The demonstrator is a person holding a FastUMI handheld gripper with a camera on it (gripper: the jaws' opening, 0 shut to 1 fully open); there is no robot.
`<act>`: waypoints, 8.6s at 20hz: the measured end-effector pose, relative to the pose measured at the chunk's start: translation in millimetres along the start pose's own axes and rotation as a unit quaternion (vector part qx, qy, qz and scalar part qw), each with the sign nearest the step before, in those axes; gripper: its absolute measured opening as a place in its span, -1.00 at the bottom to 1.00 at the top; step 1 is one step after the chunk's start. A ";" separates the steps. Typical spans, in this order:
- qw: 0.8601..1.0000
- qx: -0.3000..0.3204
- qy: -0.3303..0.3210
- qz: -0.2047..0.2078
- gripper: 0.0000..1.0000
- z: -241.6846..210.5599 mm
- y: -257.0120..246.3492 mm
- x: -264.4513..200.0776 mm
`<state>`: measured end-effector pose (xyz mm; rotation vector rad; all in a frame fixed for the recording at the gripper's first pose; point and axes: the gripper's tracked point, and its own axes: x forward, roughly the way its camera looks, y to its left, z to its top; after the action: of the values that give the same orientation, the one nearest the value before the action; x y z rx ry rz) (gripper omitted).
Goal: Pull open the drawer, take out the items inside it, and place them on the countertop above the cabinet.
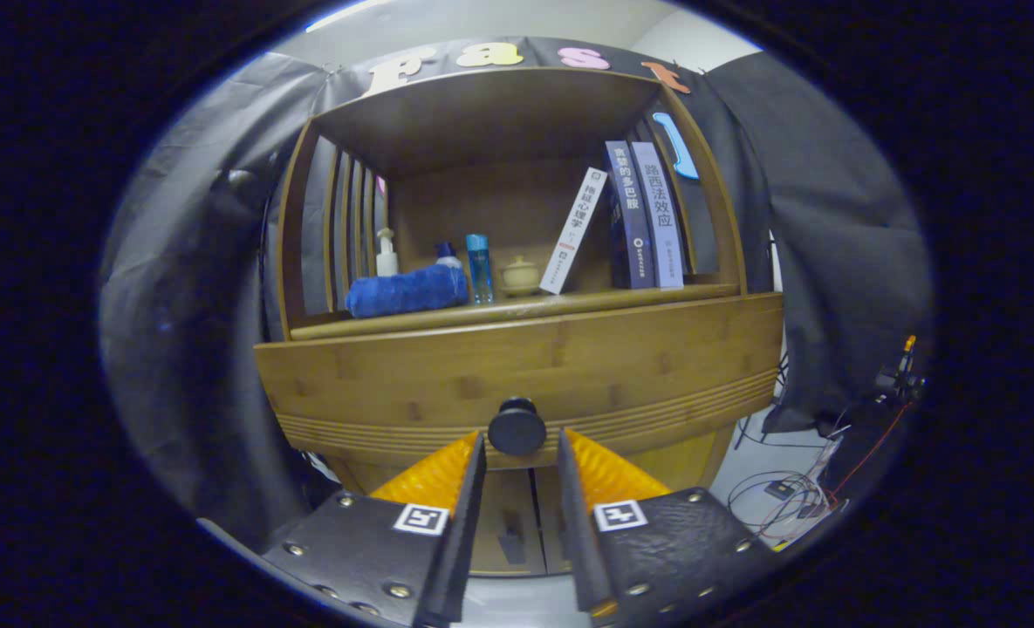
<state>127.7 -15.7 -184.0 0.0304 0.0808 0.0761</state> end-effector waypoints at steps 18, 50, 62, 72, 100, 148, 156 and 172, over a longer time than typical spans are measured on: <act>1.000 -0.019 0.021 0.011 -0.39 -16.6 1.3 18.4; 0.995 -0.074 0.074 0.000 0.99 89.2 24.2 -52.6; 0.893 -0.065 0.445 0.017 0.78 -35.3 29.4 51.0; 0.851 -0.094 0.517 0.011 -0.28 -38.5 20.6 36.4; 0.991 -0.003 0.123 0.050 -0.30 137.5 44.9 92.8; 0.999 -0.025 -0.004 -0.033 0.96 56.1 -14.8 -122.3; 1.000 0.003 0.003 -0.020 0.96 33.2 -18.7 -110.1; 0.999 -0.009 -0.037 -0.004 0.98 32.4 -6.4 -63.2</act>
<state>68.0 -27.9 -146.9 0.0145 0.0055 0.0670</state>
